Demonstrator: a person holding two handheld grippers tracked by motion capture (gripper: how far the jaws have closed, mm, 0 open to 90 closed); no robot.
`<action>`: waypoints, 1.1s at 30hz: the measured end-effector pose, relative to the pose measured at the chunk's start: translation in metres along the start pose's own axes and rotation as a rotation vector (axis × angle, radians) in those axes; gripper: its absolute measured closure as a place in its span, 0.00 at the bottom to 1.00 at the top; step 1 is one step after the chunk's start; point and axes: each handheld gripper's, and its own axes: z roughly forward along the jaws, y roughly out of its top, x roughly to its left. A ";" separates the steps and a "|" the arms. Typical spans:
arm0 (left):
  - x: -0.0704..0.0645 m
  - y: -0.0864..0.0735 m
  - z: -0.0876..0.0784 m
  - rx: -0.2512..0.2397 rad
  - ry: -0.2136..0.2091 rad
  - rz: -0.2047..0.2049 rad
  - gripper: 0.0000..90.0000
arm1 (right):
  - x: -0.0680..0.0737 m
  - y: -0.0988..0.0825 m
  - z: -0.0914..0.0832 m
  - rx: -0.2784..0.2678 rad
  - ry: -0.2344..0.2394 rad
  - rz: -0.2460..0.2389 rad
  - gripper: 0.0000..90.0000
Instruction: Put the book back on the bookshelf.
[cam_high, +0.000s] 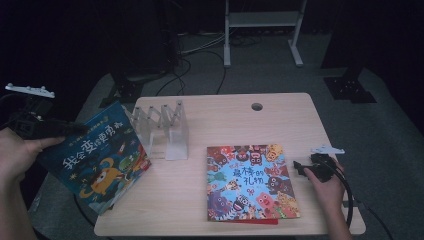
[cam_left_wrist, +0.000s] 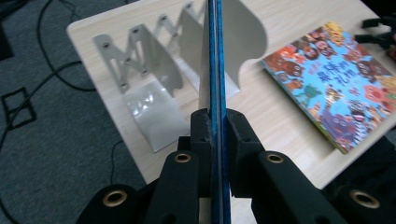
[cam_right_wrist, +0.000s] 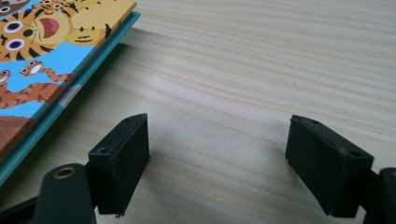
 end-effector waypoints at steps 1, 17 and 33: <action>0.002 0.000 0.001 -0.001 0.009 -0.009 0.92 | 0.000 0.000 0.000 0.000 0.000 0.000 0.23; 0.021 0.029 0.030 -0.024 0.128 -0.085 0.92 | 0.000 0.000 0.000 0.000 0.000 0.001 0.23; 0.046 0.057 0.057 -0.068 0.212 -0.148 0.92 | 0.000 0.000 0.000 0.001 0.000 0.000 0.23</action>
